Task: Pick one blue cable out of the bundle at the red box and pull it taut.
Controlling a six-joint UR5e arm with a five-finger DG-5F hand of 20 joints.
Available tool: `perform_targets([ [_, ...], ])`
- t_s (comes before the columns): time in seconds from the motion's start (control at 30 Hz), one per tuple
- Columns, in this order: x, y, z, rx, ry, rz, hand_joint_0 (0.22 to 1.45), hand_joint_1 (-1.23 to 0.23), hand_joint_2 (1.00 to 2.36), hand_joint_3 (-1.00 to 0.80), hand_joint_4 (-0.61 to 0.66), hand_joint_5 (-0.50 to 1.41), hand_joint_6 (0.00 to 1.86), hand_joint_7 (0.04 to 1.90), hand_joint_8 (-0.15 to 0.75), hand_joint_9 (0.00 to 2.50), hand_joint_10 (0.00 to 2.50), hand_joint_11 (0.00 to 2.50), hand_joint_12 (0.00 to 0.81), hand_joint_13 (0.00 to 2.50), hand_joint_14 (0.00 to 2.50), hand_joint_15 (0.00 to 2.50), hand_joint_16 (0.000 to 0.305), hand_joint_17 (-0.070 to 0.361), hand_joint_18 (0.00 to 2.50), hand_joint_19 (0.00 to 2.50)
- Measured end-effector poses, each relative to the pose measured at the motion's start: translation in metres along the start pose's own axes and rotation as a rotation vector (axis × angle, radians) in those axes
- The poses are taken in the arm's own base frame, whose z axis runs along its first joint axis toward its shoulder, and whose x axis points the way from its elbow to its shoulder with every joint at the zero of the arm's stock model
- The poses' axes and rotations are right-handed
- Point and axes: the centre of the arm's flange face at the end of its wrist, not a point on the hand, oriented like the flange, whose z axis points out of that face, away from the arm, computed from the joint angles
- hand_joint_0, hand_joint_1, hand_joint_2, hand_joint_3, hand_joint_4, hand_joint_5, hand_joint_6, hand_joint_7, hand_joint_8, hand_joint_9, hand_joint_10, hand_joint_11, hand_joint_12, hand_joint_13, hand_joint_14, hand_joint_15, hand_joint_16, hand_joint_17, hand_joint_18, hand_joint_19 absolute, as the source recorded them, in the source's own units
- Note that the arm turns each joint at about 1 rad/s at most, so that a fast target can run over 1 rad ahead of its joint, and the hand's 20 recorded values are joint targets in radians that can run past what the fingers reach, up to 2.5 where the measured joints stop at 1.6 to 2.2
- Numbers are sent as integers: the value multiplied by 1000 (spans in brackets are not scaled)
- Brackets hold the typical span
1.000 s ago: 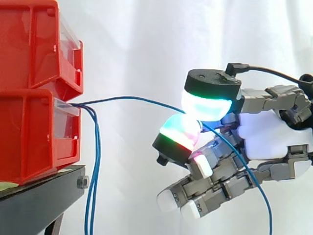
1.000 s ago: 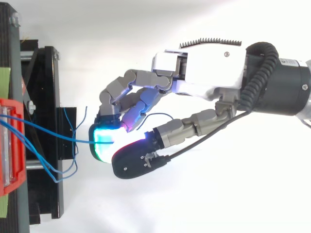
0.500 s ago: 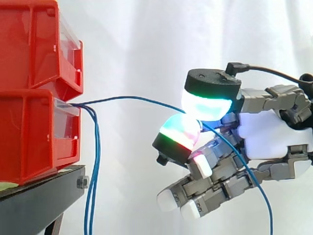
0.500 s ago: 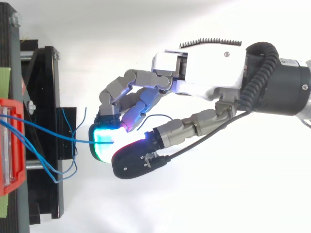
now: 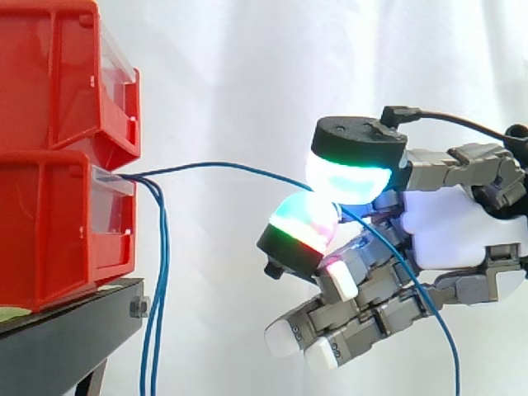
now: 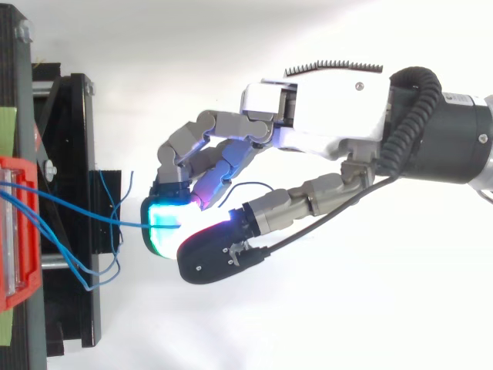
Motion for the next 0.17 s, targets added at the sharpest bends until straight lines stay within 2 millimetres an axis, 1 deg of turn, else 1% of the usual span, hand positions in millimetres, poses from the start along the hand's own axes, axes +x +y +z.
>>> perform_targets([
  [0.17, 0, 0, 0, 0, 0, 0, 641, -823, 1018, -106, 44, -126, 898, 978, 329, 849, 10, 729, 339, 483, 9, 231, 48, 108, 484, 183],
])
